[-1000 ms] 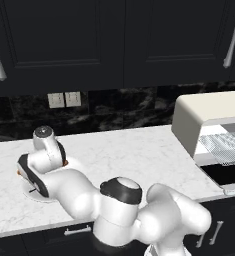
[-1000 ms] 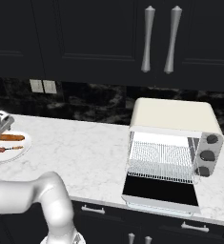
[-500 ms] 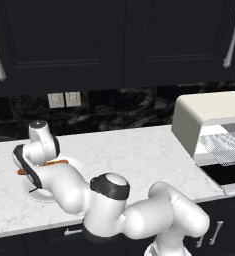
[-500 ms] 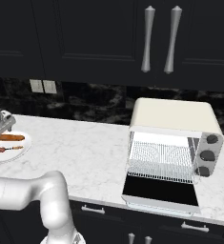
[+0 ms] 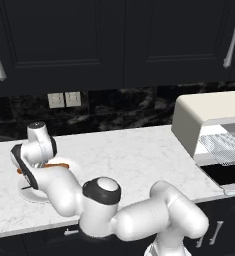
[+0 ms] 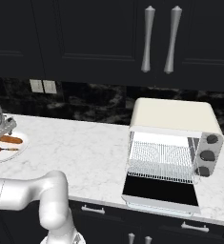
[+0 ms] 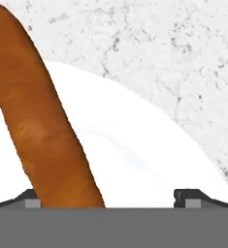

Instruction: Pick up the kebab skewer and baguette bread, and place them inside the toaster oven. Close the toaster oven door and start by setting the timer.

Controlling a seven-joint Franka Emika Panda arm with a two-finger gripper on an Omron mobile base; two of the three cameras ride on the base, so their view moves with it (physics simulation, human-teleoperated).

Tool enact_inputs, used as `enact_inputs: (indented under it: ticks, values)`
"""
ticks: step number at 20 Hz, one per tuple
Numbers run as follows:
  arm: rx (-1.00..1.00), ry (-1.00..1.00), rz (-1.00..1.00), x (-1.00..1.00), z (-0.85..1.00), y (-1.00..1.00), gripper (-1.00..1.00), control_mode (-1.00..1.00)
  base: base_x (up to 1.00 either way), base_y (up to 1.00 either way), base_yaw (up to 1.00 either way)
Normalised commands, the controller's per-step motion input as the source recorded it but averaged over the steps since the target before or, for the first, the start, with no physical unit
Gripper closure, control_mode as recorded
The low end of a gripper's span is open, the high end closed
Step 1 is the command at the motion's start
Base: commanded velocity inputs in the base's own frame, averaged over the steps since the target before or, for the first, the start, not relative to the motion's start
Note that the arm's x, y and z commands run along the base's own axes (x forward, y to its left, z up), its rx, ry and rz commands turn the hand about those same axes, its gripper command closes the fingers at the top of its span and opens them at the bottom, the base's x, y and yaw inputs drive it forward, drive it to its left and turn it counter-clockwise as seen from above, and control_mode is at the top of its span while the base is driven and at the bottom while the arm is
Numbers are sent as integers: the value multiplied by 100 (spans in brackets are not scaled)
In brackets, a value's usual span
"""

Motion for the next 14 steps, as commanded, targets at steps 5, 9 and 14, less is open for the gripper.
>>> enact_inputs:
  ticks: [5, 9, 14]
  values:
    - [0, 4, 2, -22, -15, 0, 100, -100, 0, 0, 0]
    - [0, 0, 3, -45, 8, 0, 100, -100, 0, 0, 0]
    - [0, 0, 5, -68, 73, -4, 100, -100, 0, 0, 0]
